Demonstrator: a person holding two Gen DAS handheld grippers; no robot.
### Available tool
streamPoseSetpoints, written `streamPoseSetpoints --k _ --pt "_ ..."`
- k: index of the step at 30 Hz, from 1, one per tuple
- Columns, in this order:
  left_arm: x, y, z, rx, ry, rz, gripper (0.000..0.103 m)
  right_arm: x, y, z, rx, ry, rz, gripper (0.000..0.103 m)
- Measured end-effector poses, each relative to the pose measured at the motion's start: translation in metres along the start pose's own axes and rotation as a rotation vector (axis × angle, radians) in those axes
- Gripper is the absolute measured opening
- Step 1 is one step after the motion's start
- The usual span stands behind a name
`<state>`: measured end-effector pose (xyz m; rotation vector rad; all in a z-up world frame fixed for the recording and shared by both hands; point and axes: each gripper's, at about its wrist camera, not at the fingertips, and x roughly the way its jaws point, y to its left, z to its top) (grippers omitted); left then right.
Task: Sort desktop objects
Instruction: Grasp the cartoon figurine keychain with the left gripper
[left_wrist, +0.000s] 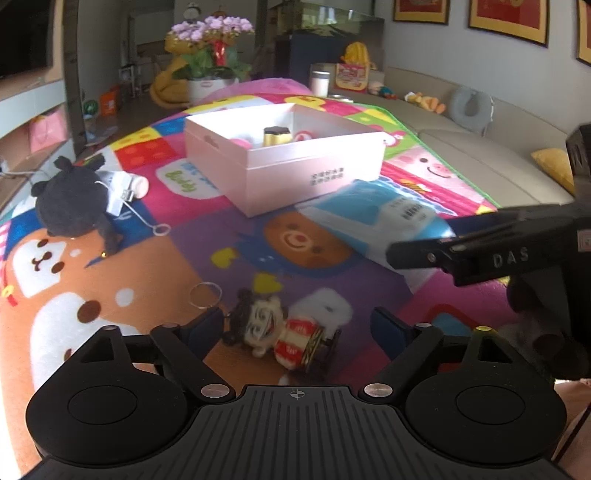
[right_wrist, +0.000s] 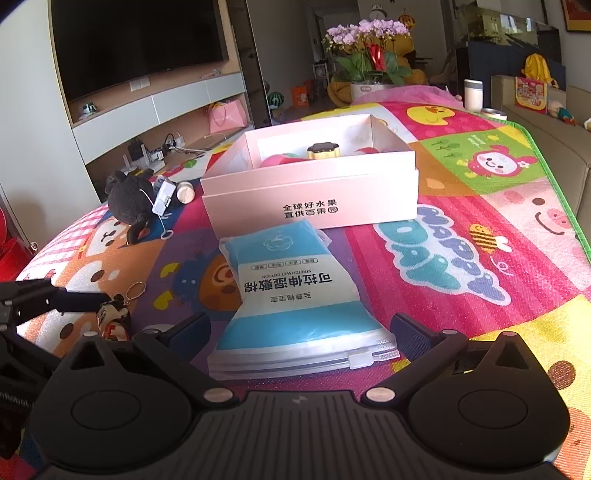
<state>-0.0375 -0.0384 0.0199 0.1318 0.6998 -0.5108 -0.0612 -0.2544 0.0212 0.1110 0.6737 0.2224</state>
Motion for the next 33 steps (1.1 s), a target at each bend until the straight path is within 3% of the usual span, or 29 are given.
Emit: streamPoseSetpoints --k 2,9,19,21,24,30,33 --pt "0.000 -0.004 -0.002 0.006 0.004 0.007 0.073 -0.002 0.001 0.000 -0.009 -0.009 -0.002 0.103" --pt "-0.010 -0.010 -0.005 -0.022 -0.013 0.018 0.072 -0.014 0.013 0.008 -0.161 -0.048 -0.043 0.103" --pt "-0.036 -0.013 -0.015 -0.051 -0.024 0.059 0.072 0.028 0.023 0.039 -0.198 0.057 -0.013 0.102" --pt "-0.039 -0.012 -0.017 -0.057 -0.026 0.069 0.072 0.035 0.027 0.038 -0.222 0.084 -0.018 0.094" --pt "-0.045 -0.012 -0.020 -0.065 -0.030 0.085 0.072 0.041 0.028 0.038 -0.235 0.154 -0.022 0.060" --pt "-0.055 -0.017 -0.019 -0.052 -0.051 0.111 0.072 0.005 0.022 0.036 -0.231 0.173 0.023 0.054" --pt "-0.063 -0.019 -0.014 -0.042 -0.076 0.124 0.072 -0.026 0.017 0.041 -0.234 0.129 0.033 0.054"
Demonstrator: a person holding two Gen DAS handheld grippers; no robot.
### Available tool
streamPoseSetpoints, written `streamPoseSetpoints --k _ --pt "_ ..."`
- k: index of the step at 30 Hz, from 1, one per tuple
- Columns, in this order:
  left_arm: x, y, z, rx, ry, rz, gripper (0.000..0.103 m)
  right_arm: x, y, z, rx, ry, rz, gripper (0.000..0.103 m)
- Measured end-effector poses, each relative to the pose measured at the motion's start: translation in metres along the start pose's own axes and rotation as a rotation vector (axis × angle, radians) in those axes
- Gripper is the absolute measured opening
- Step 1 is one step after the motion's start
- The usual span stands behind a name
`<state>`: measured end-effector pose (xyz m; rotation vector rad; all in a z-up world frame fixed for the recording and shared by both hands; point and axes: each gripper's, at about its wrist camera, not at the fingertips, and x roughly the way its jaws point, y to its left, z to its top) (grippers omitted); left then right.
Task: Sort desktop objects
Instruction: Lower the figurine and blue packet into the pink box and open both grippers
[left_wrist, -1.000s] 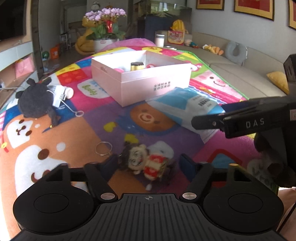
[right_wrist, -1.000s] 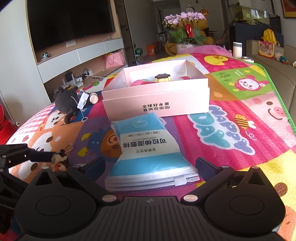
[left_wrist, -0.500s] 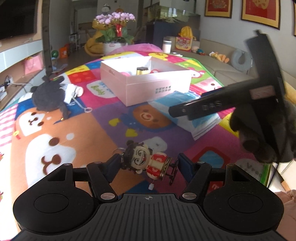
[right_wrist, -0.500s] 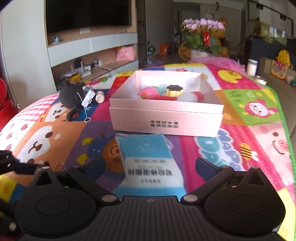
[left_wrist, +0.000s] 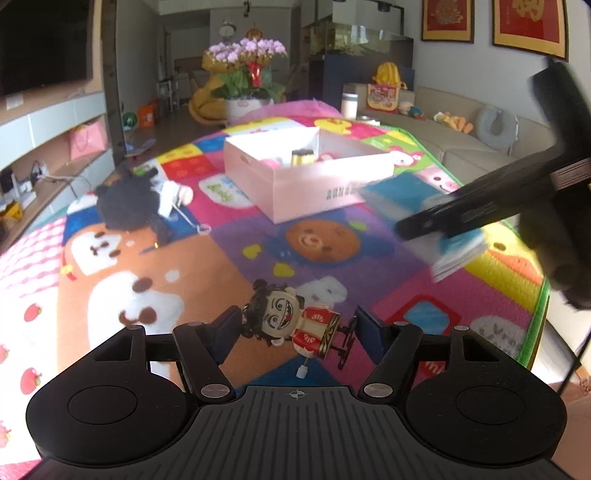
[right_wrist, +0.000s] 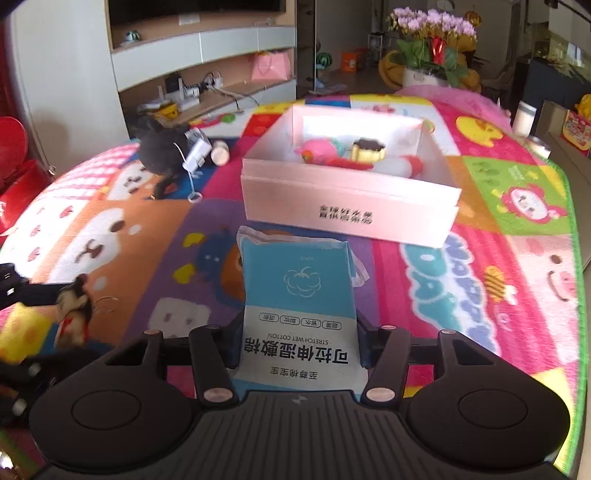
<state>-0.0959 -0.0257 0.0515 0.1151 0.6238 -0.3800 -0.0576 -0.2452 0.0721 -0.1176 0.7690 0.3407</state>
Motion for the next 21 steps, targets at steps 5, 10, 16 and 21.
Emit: streamPoseSetpoints --k 5,10,16,21 --pt "-0.014 -0.005 0.042 0.089 -0.109 0.041 0.072 -0.071 -0.026 0.029 0.055 -0.213 -0.045 0.054" --pt "-0.015 -0.017 0.099 0.206 -0.227 0.068 0.072 -0.127 -0.055 0.063 0.141 -0.434 -0.103 0.054" --pt "0.023 -0.026 0.156 0.321 -0.233 0.082 0.072 -0.141 -0.080 0.072 0.192 -0.524 -0.127 0.054" --pt "0.072 -0.022 0.201 0.371 -0.229 0.073 0.074 -0.121 -0.098 0.073 0.206 -0.496 -0.137 0.054"
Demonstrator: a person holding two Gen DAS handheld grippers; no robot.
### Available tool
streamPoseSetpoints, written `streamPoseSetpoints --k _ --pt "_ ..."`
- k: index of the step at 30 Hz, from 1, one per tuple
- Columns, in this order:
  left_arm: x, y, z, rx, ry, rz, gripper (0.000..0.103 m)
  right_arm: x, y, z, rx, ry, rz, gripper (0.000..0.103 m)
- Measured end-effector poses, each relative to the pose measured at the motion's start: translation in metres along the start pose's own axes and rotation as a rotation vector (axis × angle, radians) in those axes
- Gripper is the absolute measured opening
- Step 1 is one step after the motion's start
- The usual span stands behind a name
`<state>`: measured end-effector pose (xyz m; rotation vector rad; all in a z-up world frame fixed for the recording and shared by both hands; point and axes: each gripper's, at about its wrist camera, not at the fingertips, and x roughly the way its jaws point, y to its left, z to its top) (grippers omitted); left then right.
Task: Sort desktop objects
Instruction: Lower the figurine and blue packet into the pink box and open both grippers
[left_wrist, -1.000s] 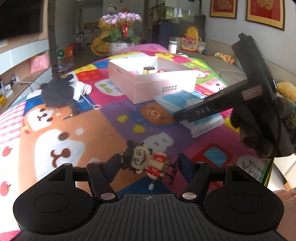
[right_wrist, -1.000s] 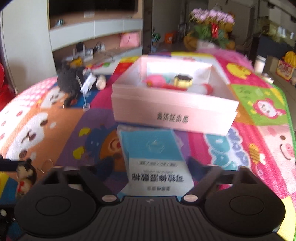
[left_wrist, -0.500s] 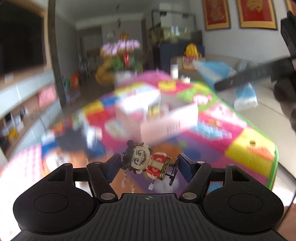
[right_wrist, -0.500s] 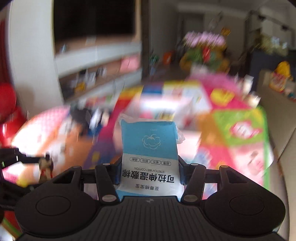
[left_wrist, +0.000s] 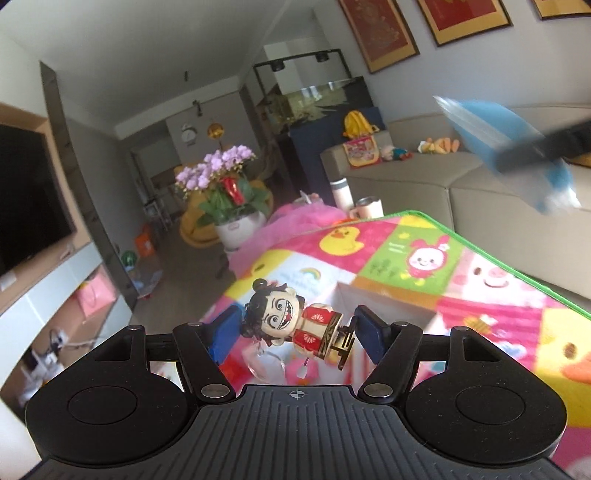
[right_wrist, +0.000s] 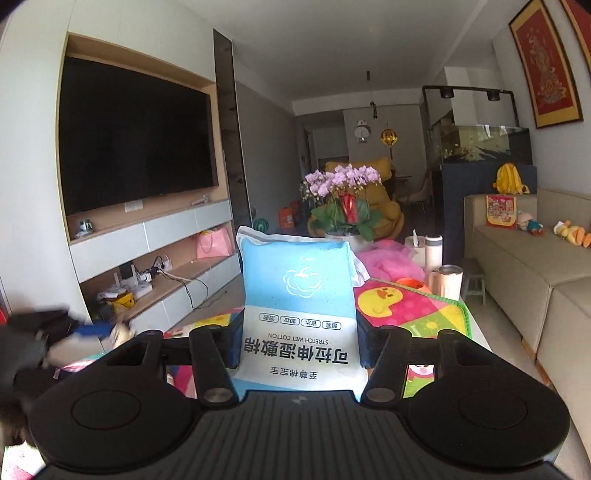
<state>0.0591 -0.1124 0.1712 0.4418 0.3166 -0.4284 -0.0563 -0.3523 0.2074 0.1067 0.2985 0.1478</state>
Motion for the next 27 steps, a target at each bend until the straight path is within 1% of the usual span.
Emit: streamPoseSetpoints --k 1,3,4,6,10,12,14,17,19,22,24,25,27 --pt "0.014 0.005 0.003 -0.006 0.013 -0.025 0.074 0.006 -0.003 -0.002 0.002 0.011 -0.005 0.054" --pt "0.038 0.013 0.004 -0.021 0.050 -0.048 0.091 0.020 -0.007 -0.005 0.011 0.036 -0.017 0.054" --pt "0.046 0.016 0.001 -0.028 0.061 -0.042 0.093 0.026 -0.009 -0.006 0.019 0.048 -0.023 0.054" --pt "0.048 0.020 -0.010 -0.057 0.076 -0.021 0.094 0.038 -0.010 -0.009 0.031 0.066 -0.026 0.054" --pt "0.027 0.025 -0.049 -0.164 0.104 -0.010 0.095 0.060 -0.010 -0.009 0.025 0.097 -0.014 0.054" --pt "0.015 0.024 -0.070 -0.207 0.119 0.000 0.096 0.079 -0.007 -0.007 0.024 0.140 0.016 0.054" --pt "0.001 0.020 -0.090 -0.264 0.137 0.009 0.097 0.106 0.003 -0.006 -0.002 0.206 0.025 0.054" --pt "-0.016 0.016 -0.117 -0.361 0.156 0.011 0.098 0.154 0.023 -0.008 -0.054 0.337 0.004 0.054" --pt "-0.025 0.015 -0.133 -0.417 0.166 0.013 0.098 0.182 0.036 -0.016 -0.083 0.409 -0.021 0.054" --pt "-0.035 0.018 -0.150 -0.486 0.175 0.013 0.099 0.215 0.048 -0.027 -0.105 0.470 -0.077 0.054" --pt "-0.043 0.020 -0.158 -0.508 0.176 0.019 0.100 0.226 0.053 -0.034 -0.086 0.498 -0.087 0.054" --pt "-0.046 0.021 -0.161 -0.513 0.174 0.022 0.100 0.233 0.055 -0.036 -0.071 0.507 -0.070 0.054" --pt "-0.050 0.023 -0.167 -0.526 0.173 0.027 0.100 0.243 0.063 -0.037 -0.043 0.520 -0.006 0.054"
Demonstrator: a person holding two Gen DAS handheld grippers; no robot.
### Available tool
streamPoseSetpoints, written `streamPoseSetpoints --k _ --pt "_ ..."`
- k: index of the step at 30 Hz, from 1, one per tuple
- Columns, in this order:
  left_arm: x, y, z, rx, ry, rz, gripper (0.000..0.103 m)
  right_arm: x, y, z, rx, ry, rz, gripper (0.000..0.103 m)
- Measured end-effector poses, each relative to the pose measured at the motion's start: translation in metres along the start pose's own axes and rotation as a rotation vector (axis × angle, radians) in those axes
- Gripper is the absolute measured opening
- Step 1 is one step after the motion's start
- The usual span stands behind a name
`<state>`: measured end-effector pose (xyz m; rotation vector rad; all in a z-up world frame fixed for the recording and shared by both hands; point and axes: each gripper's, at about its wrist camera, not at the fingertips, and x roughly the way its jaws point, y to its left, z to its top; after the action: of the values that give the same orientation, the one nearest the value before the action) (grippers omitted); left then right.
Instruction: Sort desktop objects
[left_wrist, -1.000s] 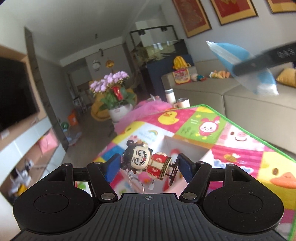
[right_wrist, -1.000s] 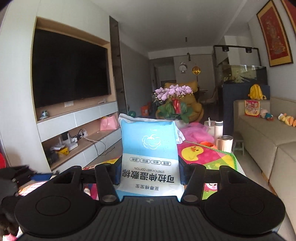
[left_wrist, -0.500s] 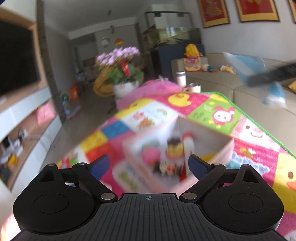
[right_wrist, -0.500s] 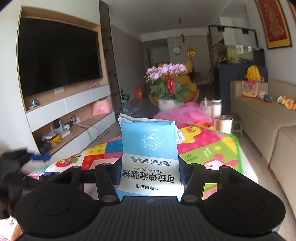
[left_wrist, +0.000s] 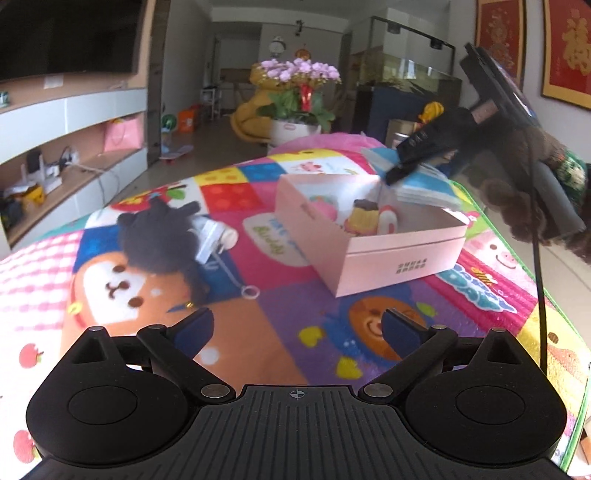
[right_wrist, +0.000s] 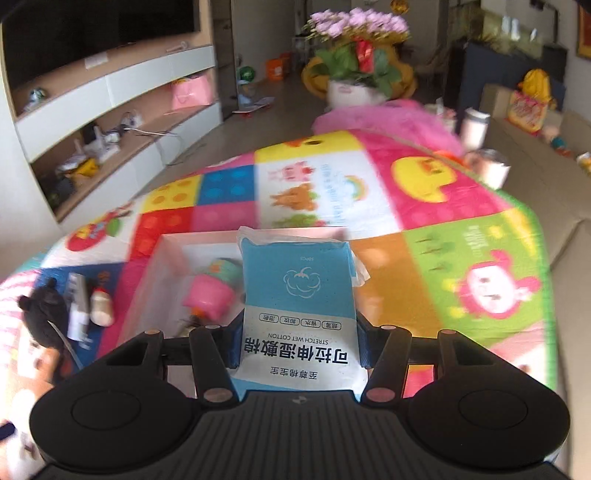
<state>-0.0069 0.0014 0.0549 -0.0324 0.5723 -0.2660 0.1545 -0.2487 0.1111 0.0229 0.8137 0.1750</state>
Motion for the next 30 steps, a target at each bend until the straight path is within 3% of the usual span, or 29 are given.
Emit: streamPoseSetpoints --k 4,9,11,13,15,17,18,23,30 --pt "0.000 0.008 -0.006 -0.035 0.017 0.000 0.101 0.019 0.026 0.006 0.042 0.053 0.128 0.054" --pt "-0.006 0.015 -0.011 -0.045 0.019 0.004 0.101 0.044 0.058 -0.001 -0.020 0.083 0.119 0.056" --pt "-0.008 0.019 -0.012 -0.054 0.017 0.008 0.101 0.041 0.057 -0.003 -0.021 0.069 0.124 0.070" --pt "-0.008 0.023 -0.013 -0.072 0.019 0.011 0.101 0.033 0.052 -0.003 -0.010 0.028 0.136 0.070" --pt "-0.006 0.024 -0.013 -0.085 0.021 0.010 0.102 0.026 0.048 -0.003 -0.014 -0.006 0.121 0.065" --pt "-0.005 0.021 -0.013 -0.088 0.024 0.001 0.102 0.025 0.052 -0.005 -0.074 -0.008 0.099 0.042" --pt "-0.005 0.020 -0.014 -0.086 0.025 -0.004 0.102 0.025 0.054 -0.007 -0.103 0.009 0.098 0.039" --pt "-0.007 0.017 -0.016 -0.078 0.029 -0.013 0.102 0.014 0.068 -0.028 -0.225 0.033 0.088 0.037" --pt "-0.010 0.018 -0.017 -0.085 0.020 0.029 0.103 0.004 0.064 -0.030 -0.178 0.056 0.169 0.037"
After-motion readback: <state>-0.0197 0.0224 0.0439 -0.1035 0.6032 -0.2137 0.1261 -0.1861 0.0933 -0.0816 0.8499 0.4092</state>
